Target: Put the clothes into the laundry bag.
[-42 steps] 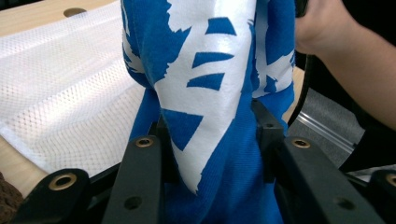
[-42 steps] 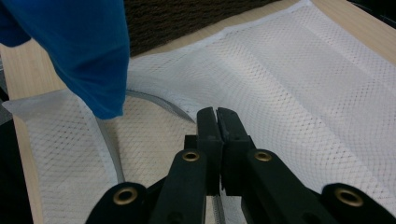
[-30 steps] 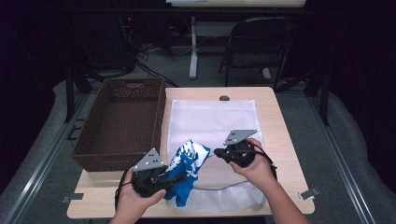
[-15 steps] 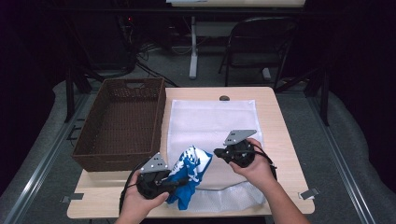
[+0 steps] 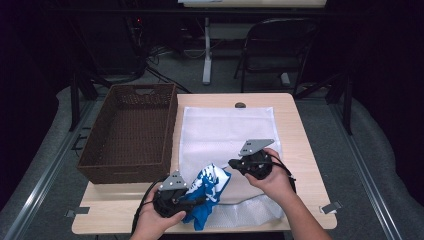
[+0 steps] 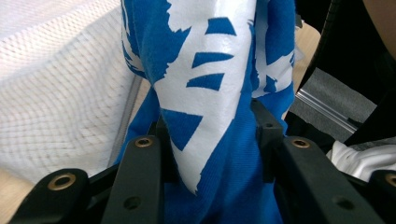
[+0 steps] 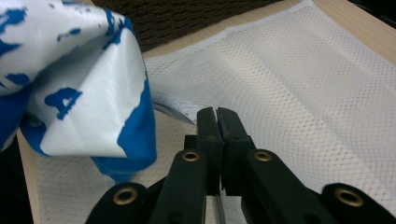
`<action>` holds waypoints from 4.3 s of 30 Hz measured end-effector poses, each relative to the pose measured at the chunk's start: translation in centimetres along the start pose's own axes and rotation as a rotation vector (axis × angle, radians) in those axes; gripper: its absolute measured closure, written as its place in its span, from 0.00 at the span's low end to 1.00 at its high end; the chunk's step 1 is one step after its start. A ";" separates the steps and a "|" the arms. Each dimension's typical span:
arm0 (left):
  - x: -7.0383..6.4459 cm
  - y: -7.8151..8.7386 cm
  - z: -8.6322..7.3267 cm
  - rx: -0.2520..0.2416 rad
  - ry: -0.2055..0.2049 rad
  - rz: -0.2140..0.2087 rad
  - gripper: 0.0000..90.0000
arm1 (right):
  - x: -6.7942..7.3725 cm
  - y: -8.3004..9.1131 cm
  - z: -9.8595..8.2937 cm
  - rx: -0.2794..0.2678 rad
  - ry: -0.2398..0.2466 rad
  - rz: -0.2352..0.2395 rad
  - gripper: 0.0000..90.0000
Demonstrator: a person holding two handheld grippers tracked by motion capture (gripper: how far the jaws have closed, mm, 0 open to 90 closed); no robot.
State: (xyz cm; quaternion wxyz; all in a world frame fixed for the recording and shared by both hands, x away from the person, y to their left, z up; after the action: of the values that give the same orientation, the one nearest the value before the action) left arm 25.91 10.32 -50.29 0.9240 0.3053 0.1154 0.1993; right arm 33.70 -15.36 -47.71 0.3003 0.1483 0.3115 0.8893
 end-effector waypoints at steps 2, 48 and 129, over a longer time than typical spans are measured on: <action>0.0 -0.3 -0.1 0.007 0.000 -0.004 0.71 | 0.0 0.0 0.0 -0.001 0.000 0.000 0.99; 0.7 -7.1 0.7 0.096 0.022 -0.012 0.71 | 0.6 0.0 0.2 -0.018 0.010 0.008 0.99; 0.4 -6.8 -1.9 0.121 0.044 0.061 0.79 | 0.7 0.1 0.1 -0.025 0.013 0.006 0.99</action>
State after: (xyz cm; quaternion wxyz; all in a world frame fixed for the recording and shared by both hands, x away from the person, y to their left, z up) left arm 27.67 6.48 -55.99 0.8946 0.3594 0.1380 0.2269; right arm 33.14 -14.97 -47.50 0.2974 0.1396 0.3019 0.8949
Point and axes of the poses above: each handheld gripper's, and its own axes: y roughly backward along the jaws, z roughly out of its top, x roughly to its left, the point moved 1 cm from there along -y, roughly forward along the jaws, and after that the axes turned 9 degrees about -y, right-handed, at the moved point
